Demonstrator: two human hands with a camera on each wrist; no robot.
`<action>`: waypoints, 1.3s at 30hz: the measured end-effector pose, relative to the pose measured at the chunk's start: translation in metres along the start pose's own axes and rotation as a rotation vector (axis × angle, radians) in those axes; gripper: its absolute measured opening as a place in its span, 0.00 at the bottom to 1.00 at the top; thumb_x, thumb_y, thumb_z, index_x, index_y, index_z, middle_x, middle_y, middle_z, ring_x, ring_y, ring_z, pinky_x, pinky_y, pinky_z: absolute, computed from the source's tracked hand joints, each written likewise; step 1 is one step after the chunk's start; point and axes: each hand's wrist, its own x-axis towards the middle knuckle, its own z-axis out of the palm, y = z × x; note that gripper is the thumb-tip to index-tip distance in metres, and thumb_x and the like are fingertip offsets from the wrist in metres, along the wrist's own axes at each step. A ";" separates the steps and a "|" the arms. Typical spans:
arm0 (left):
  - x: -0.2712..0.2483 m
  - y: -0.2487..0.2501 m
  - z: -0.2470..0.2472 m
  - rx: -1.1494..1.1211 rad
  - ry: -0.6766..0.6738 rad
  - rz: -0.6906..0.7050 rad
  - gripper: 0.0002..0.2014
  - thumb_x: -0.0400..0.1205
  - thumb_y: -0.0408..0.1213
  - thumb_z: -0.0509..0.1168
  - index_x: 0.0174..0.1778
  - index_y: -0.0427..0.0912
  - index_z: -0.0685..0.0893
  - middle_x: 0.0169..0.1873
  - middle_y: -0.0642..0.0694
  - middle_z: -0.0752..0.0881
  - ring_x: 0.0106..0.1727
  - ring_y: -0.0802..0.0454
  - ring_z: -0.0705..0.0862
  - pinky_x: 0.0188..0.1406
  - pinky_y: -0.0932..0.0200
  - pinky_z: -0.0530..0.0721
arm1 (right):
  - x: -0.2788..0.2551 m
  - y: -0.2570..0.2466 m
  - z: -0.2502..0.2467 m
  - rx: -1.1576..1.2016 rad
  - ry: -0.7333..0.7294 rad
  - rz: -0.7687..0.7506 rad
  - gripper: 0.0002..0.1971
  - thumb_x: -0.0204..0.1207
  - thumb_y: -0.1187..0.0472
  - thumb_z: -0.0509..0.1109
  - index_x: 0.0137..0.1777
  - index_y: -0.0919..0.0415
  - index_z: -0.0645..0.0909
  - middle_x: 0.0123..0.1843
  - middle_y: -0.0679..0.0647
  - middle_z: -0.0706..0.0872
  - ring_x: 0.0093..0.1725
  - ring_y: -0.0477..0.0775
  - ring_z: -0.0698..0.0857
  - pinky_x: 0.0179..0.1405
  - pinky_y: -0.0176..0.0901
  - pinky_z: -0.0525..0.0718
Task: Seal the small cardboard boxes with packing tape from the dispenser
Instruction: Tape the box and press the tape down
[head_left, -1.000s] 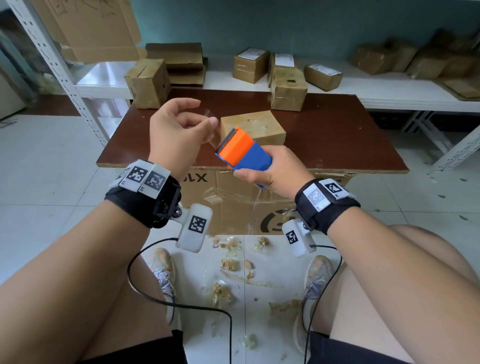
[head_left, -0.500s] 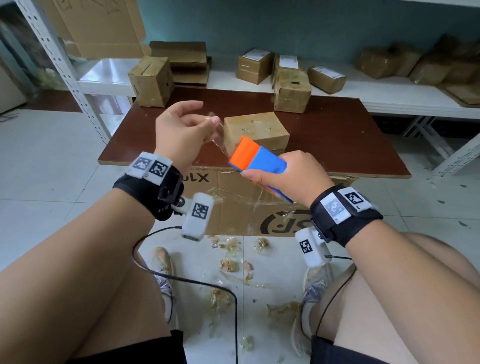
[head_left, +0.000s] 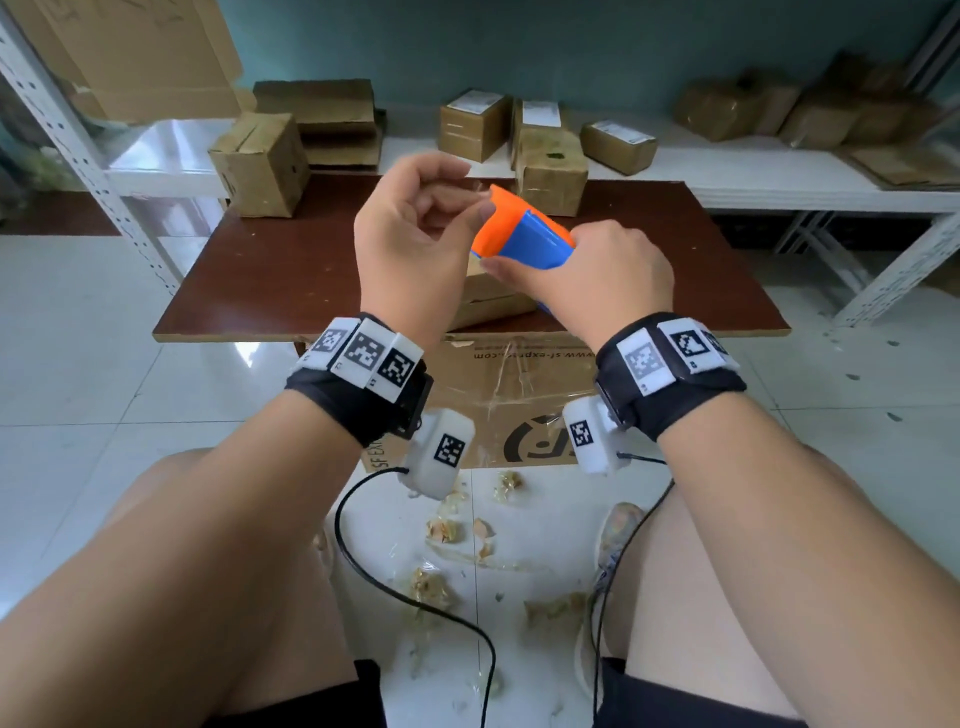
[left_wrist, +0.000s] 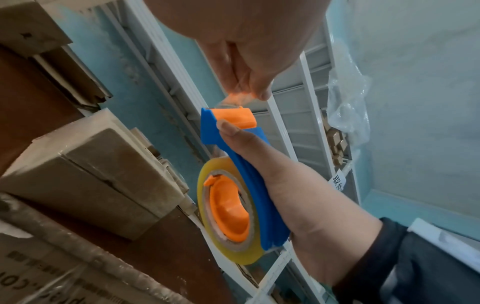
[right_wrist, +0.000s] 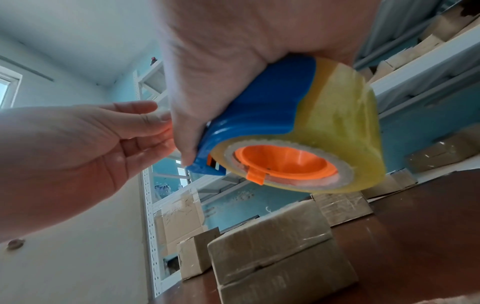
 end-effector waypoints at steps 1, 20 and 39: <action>0.001 -0.001 0.002 -0.008 0.014 -0.003 0.14 0.80 0.24 0.78 0.55 0.42 0.84 0.41 0.49 0.94 0.48 0.51 0.95 0.53 0.58 0.91 | 0.002 -0.003 0.001 0.001 0.001 0.012 0.43 0.57 0.07 0.60 0.33 0.52 0.77 0.32 0.51 0.82 0.33 0.56 0.82 0.30 0.47 0.69; 0.051 -0.029 0.018 0.148 -0.010 0.339 0.19 0.80 0.28 0.80 0.31 0.34 0.75 0.36 0.37 0.94 0.51 0.58 0.96 0.45 0.59 0.90 | 0.054 0.002 0.015 0.000 0.084 0.043 0.42 0.60 0.08 0.59 0.30 0.52 0.70 0.28 0.49 0.76 0.27 0.49 0.76 0.26 0.44 0.63; 0.031 -0.026 0.014 -0.152 0.018 -0.298 0.10 0.81 0.26 0.80 0.48 0.39 0.84 0.42 0.43 0.94 0.46 0.48 0.93 0.51 0.52 0.93 | 0.108 0.086 0.058 0.251 -0.123 0.428 0.31 0.68 0.36 0.85 0.55 0.62 0.85 0.54 0.60 0.89 0.51 0.65 0.88 0.45 0.48 0.77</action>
